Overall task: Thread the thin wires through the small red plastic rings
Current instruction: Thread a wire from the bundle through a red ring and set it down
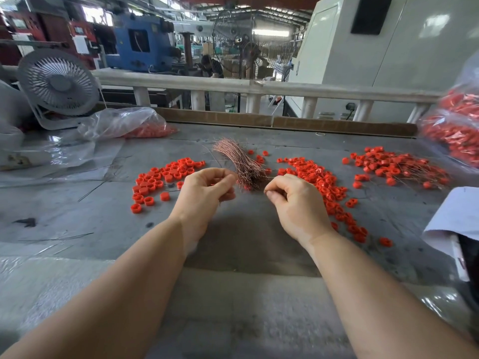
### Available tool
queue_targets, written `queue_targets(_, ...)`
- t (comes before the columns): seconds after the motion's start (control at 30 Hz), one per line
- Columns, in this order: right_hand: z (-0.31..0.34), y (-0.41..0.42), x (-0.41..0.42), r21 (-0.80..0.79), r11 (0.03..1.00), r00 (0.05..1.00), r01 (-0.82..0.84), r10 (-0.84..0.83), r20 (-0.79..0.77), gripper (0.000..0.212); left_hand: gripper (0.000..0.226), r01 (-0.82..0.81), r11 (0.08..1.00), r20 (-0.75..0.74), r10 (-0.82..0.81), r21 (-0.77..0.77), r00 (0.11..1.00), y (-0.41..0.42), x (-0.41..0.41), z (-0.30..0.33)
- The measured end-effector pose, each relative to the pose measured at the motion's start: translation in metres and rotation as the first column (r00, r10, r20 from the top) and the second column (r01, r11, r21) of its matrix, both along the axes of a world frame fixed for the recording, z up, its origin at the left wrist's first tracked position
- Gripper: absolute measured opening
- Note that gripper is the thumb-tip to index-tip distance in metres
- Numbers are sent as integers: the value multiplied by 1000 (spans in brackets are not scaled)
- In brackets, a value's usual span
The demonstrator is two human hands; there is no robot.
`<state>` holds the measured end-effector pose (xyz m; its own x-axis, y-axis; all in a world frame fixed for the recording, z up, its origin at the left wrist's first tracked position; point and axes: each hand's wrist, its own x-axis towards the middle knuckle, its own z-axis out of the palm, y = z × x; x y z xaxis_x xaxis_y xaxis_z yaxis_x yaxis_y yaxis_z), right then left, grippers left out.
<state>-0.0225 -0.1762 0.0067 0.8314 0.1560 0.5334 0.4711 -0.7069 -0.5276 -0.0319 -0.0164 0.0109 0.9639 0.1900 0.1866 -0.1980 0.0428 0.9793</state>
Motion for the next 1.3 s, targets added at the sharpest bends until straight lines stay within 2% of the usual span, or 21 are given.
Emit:
queue_targets(0.17, -1, -1, 1, -9, 999, 999, 39, -39, 28, 9, 19, 36, 998, -33, -34, 47, 999, -5, -2, 2)
queue_targets(0.3, -2, -2, 4, -7, 997, 995, 82, -81, 56, 11, 19, 92, 994, -56, -96, -61, 994, -9, 0, 18)
queue_targets(0.43, -1, -4, 5, 9, 994, 989, 113, -114, 97, 11, 15, 182, 981, -87, -188, -74, 978, -22, 2, 34)
queue_targets(0.6, -2, -7, 6, 19, 988, 982, 154, -155, 109, 11, 15, 237, 925, -106, -278, -297, 955, -36, 5, 35)
queue_targets(0.87, -4, -6, 9, 67, 986, 980, 152, -159, 118, 9, 18, 139, 839, -152, -254, -526, 955, -15, 8, 11)
queue_targets(1.3, -1, -1, 6, 136, 991, 997, -13, 2, 83, 9, 23, 160, 835, -185, -297, -527, 937, -13, 10, 6)
